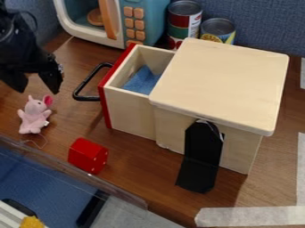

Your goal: Put the teddy in the drawer

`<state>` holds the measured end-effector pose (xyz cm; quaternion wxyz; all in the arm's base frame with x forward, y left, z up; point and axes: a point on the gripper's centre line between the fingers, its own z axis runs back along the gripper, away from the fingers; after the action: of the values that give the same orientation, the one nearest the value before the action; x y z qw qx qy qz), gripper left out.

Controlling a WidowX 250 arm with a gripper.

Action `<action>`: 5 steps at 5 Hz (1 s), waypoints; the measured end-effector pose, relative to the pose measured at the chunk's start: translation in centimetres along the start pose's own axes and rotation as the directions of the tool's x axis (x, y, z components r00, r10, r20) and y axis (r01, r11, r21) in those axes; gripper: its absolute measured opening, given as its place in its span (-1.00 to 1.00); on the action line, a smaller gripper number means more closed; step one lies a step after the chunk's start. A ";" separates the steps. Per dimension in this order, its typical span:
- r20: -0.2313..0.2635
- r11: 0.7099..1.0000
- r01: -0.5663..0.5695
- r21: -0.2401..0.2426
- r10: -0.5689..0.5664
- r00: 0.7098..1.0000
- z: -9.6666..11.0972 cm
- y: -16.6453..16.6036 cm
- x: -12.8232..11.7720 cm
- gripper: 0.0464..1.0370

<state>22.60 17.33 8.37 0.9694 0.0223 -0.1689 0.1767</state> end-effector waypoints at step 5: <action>-0.102 0.980 -0.071 0.183 0.091 0.991 -5.0 3.6 -1.7 0.24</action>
<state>21.43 20.64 2.99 0.9633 0.0928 -0.0996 0.2315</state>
